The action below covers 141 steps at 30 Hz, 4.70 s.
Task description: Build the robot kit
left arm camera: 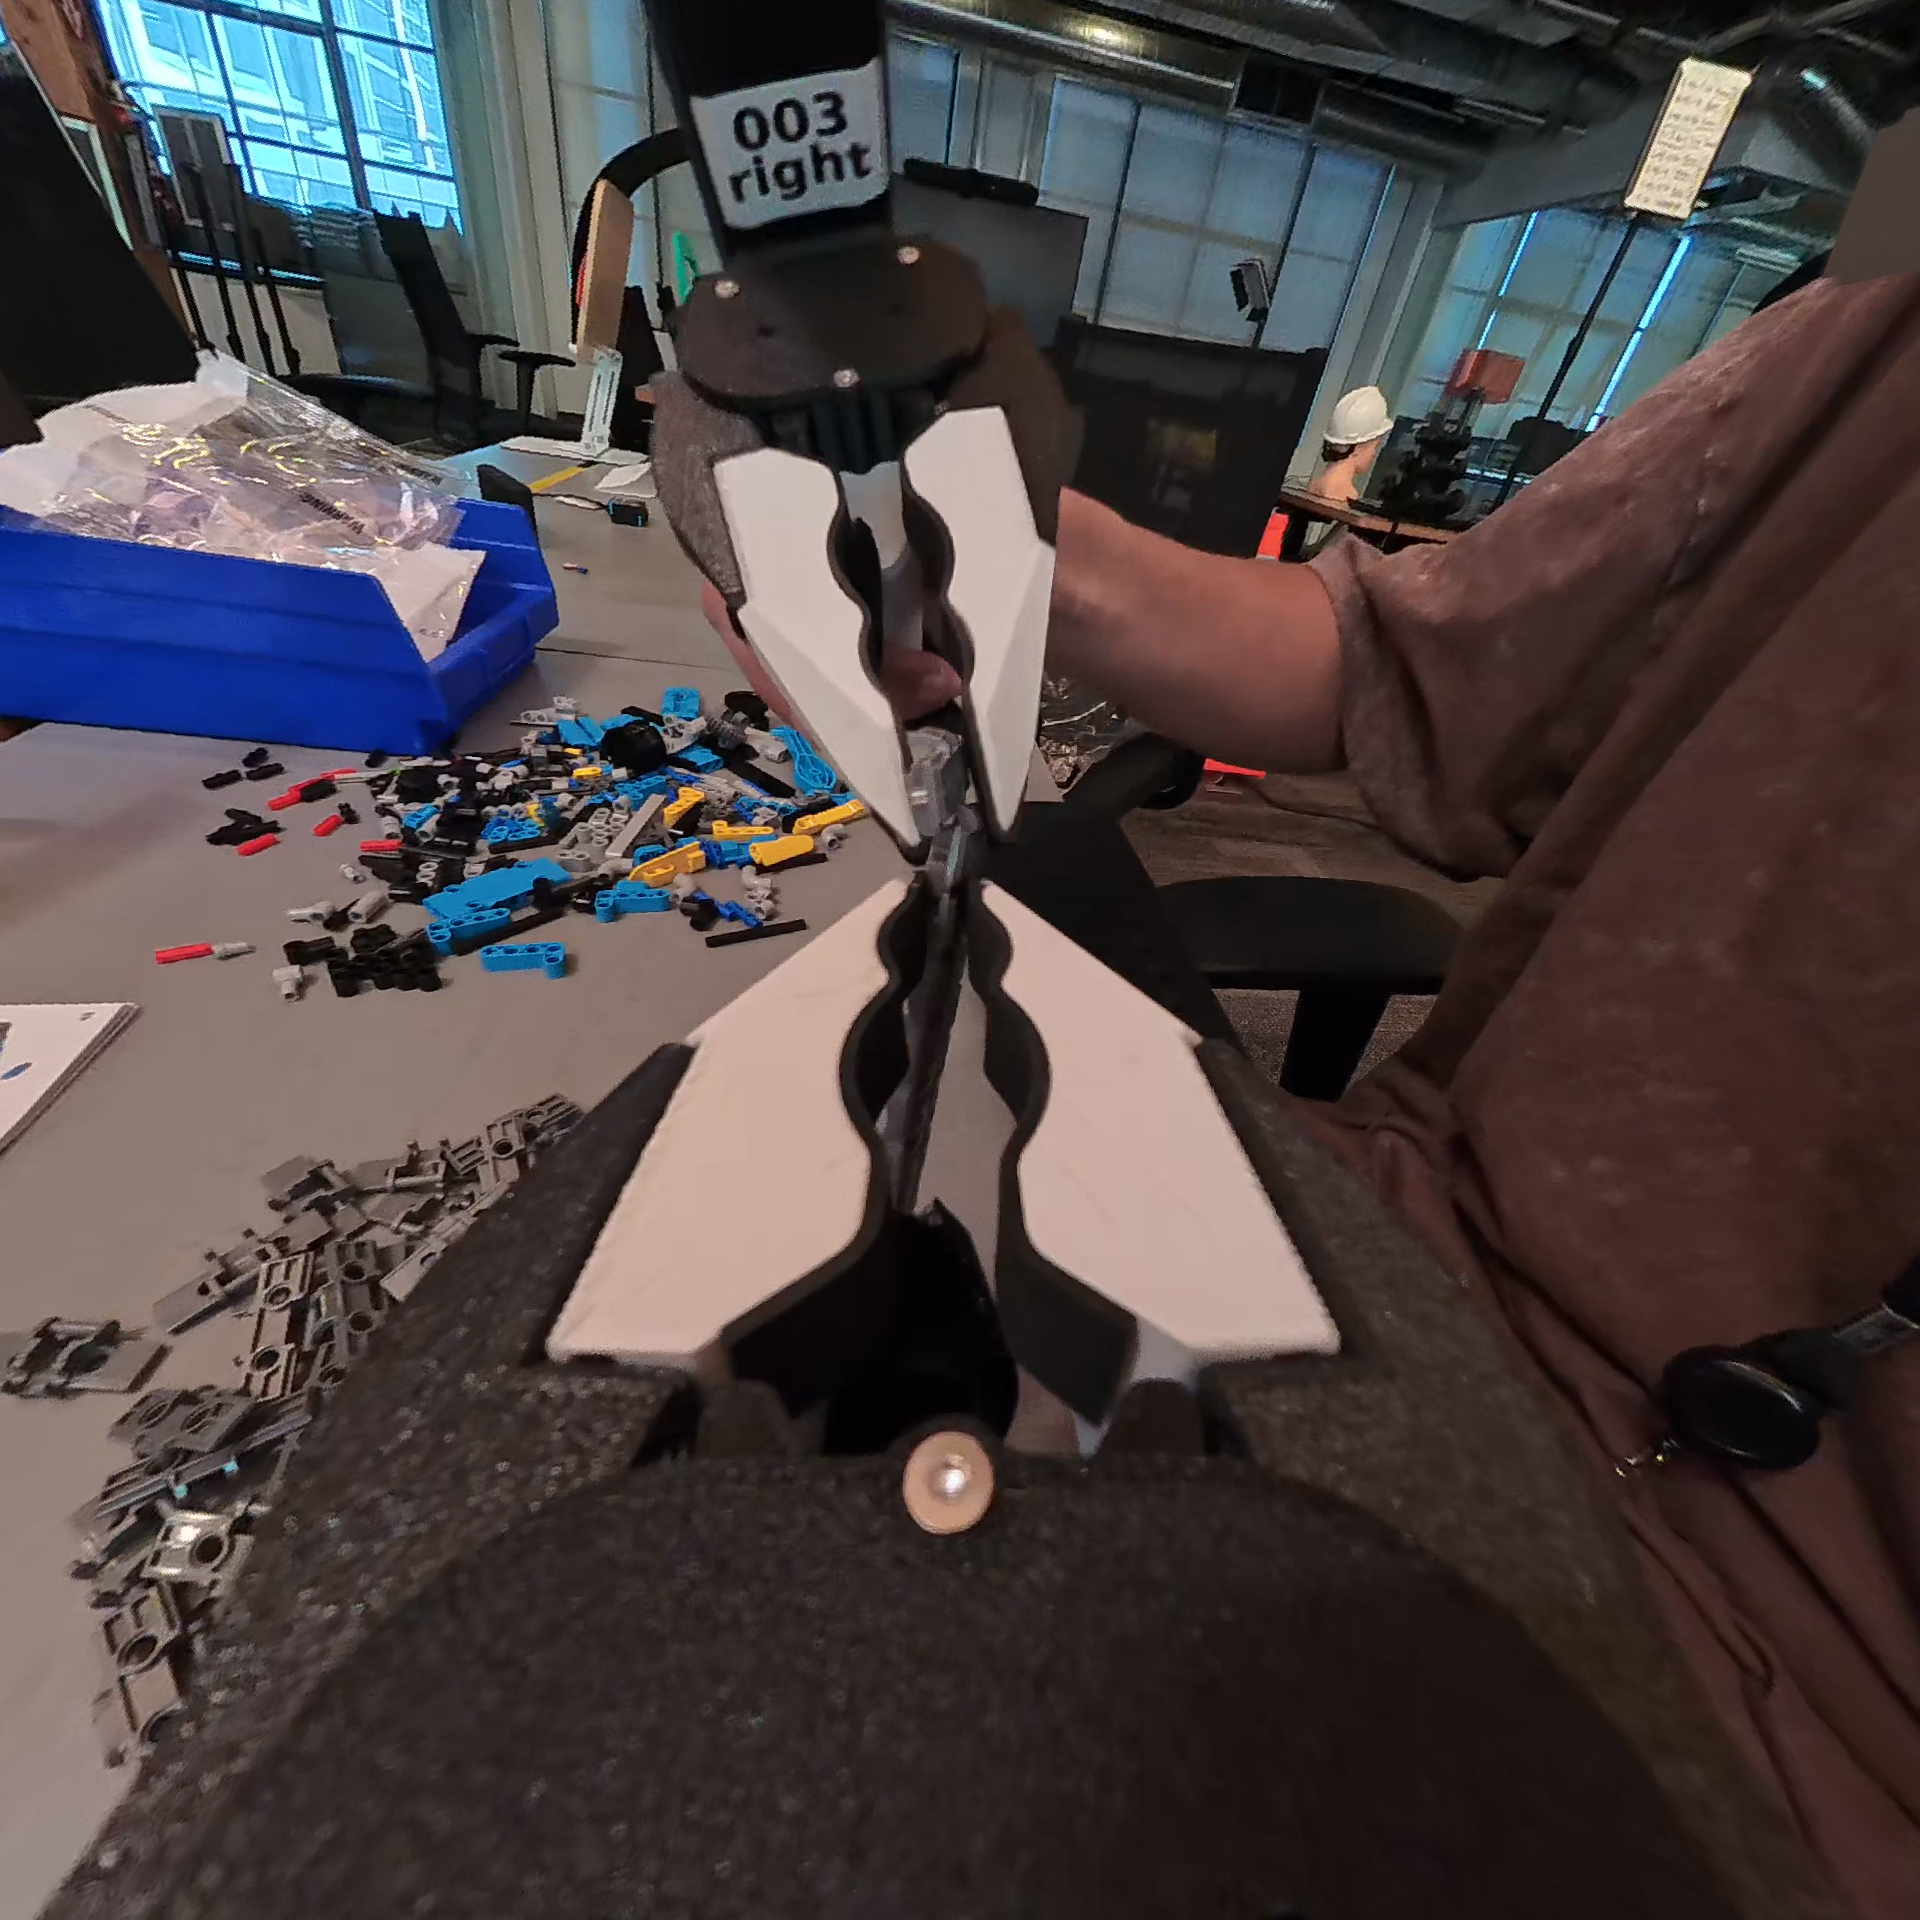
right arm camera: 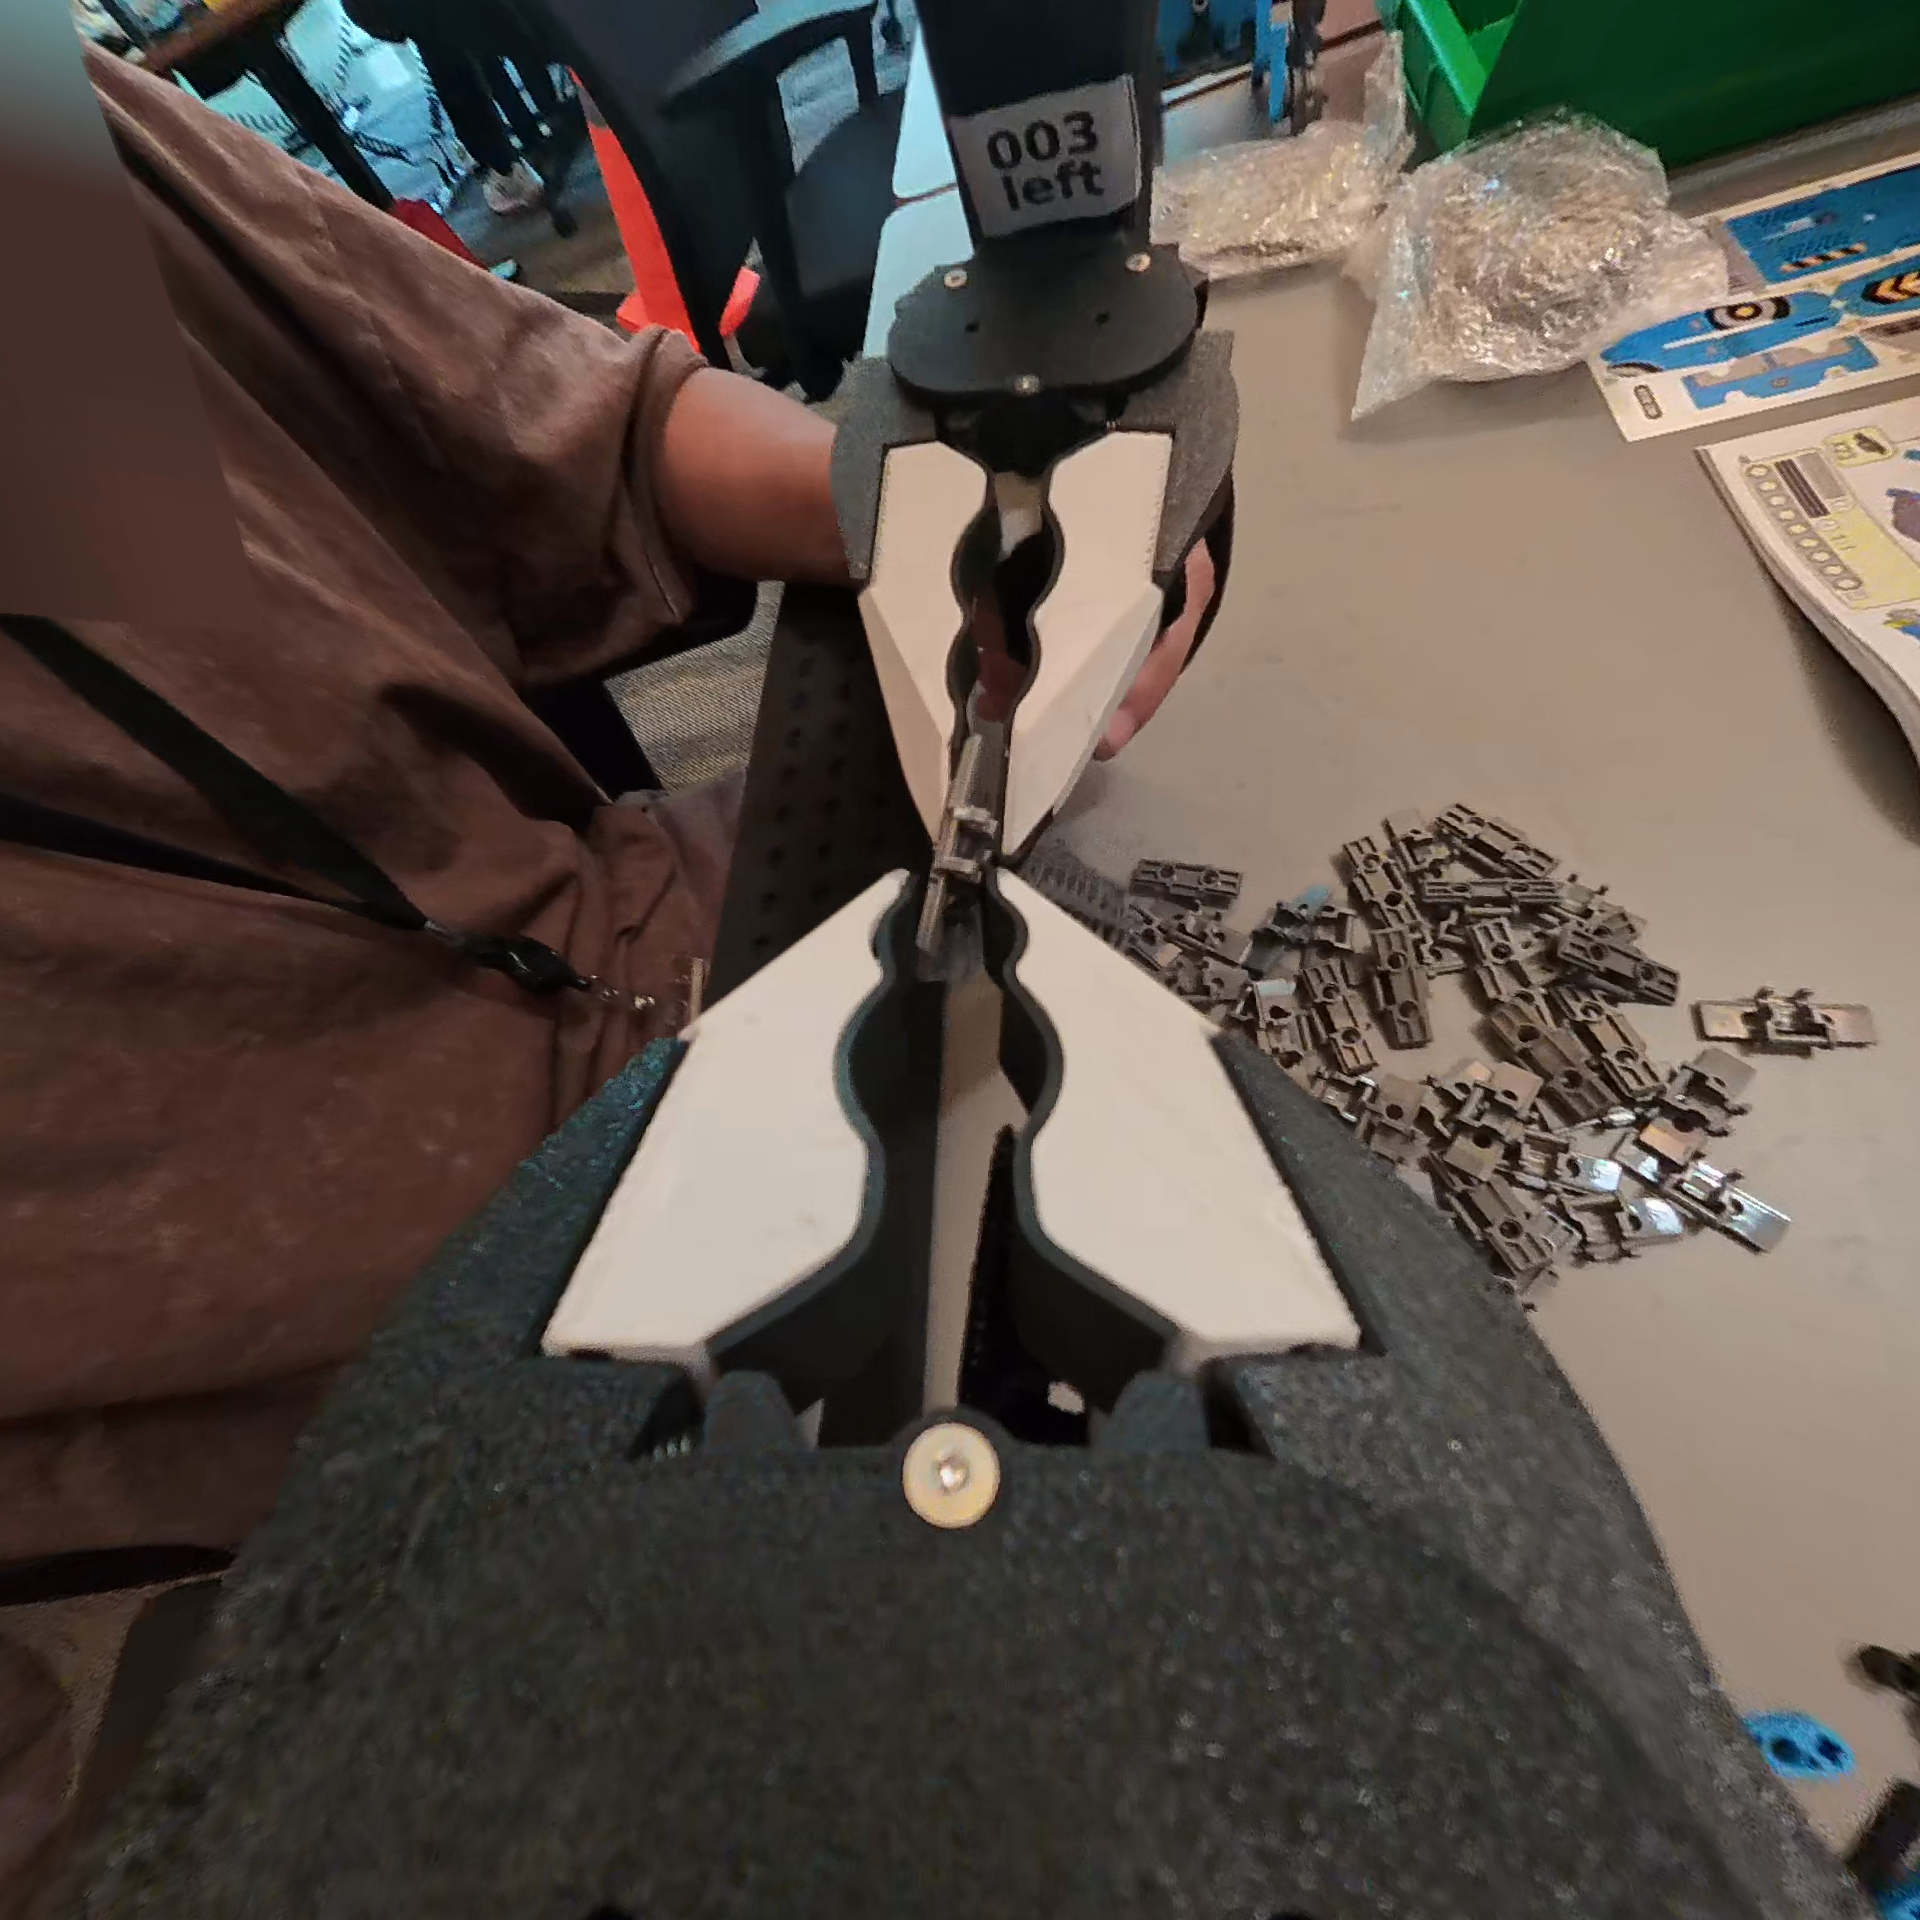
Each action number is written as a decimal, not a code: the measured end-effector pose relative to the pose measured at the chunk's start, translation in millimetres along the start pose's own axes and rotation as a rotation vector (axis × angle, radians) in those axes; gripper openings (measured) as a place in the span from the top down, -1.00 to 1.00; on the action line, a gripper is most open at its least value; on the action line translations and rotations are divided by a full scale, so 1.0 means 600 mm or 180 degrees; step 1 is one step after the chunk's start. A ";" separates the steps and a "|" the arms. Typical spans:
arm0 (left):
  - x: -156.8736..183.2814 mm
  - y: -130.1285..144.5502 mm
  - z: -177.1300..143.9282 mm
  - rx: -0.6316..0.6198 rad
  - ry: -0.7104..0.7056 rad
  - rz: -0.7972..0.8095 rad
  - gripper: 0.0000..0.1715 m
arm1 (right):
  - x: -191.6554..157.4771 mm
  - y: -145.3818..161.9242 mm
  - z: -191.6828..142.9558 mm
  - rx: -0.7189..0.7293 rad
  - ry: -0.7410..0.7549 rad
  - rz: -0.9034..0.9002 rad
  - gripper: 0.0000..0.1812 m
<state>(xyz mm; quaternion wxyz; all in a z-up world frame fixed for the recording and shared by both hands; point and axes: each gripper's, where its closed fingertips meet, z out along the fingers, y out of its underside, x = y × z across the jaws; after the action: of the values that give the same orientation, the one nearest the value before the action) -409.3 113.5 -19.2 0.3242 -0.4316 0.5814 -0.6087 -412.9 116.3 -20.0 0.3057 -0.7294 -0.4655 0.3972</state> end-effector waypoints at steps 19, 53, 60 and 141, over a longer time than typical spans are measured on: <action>-0.002 0.018 0.005 -0.0226 -0.0134 0.0299 0.93 | 0.000 0.020 -0.004 -0.0238 -0.0235 0.0405 0.90; -0.001 0.019 0.007 -0.0282 -0.0233 0.0516 0.93 | 0.000 0.007 -0.001 -0.0212 -0.0093 0.0199 0.90; -0.002 0.019 0.006 -0.0280 -0.0260 0.0542 0.93 | 0.011 -0.001 -0.017 -0.0085 -0.0025 0.0281 0.91; -0.024 0.019 0.004 -0.0360 -0.0523 0.0410 0.93 | 0.029 0.024 0.002 -0.0754 0.0975 -0.0297 0.90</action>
<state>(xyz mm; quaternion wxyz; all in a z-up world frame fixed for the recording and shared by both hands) -402.2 124.1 -33.0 0.3843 -0.4594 0.6129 -0.5154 -403.4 127.1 -37.4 0.3030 -0.7898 -0.4904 0.2095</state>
